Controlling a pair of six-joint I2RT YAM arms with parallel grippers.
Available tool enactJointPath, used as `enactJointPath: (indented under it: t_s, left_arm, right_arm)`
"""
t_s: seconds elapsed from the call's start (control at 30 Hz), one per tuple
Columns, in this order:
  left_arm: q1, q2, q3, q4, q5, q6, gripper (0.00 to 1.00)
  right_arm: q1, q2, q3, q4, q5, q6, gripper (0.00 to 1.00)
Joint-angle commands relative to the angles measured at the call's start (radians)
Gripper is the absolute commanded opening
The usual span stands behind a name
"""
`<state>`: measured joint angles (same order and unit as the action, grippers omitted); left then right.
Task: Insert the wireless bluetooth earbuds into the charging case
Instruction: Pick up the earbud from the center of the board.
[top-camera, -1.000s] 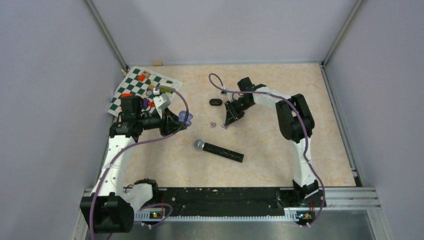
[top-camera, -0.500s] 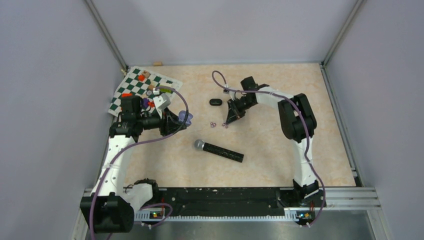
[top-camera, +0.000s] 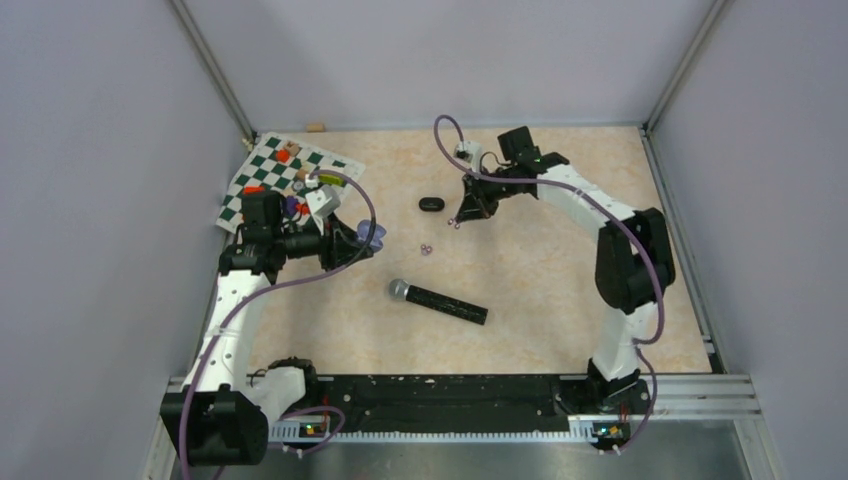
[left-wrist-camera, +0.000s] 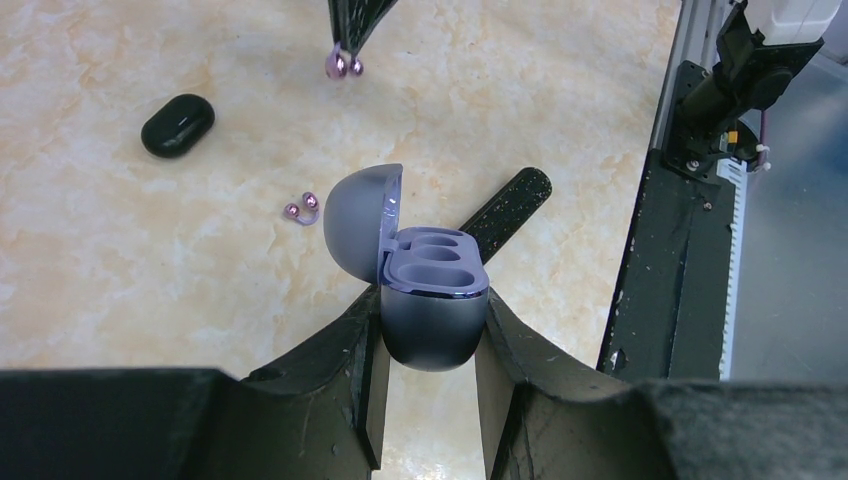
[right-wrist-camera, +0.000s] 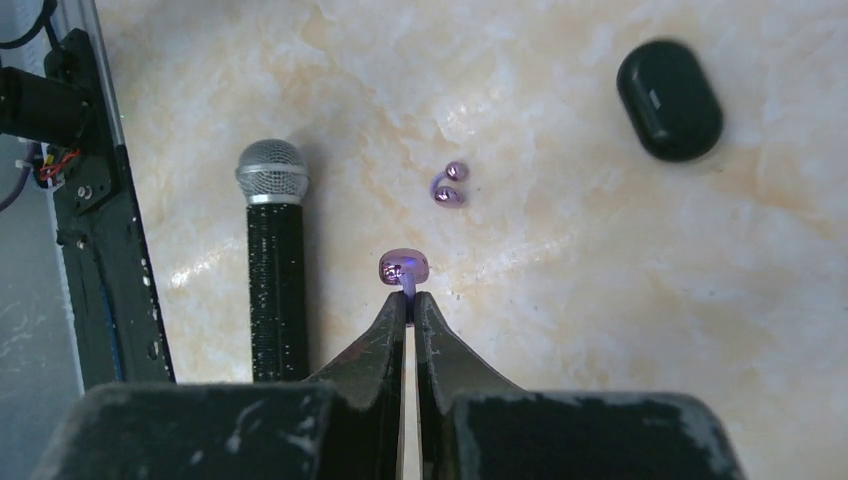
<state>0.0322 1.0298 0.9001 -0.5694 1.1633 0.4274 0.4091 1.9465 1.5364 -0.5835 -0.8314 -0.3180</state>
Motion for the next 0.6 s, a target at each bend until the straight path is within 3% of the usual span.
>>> enactJointPath:
  t_s: [0.0, 0.17, 0.37, 0.57]
  left_arm:
    - [0.001, -0.013, 0.000, 0.069, 0.027, -0.038, 0.00]
    - [-0.043, 0.012, 0.028, 0.096, 0.020, -0.069, 0.00]
    - [-0.279, 0.145, 0.194, 0.012, -0.160, 0.003, 0.00]
    - [-0.373, 0.310, 0.320, 0.054, -0.123, -0.065, 0.00]
  right_arm:
    - [-0.007, -0.217, -0.002, 0.048, 0.007, -0.048, 0.00]
    - [-0.007, -0.387, -0.049, 0.123, -0.045, 0.006, 0.00]
    - [-0.008, -0.602, -0.267, 0.426, -0.129, 0.169, 0.00]
    - [-0.007, -0.723, -0.407, 0.599, -0.215, 0.252, 0.00]
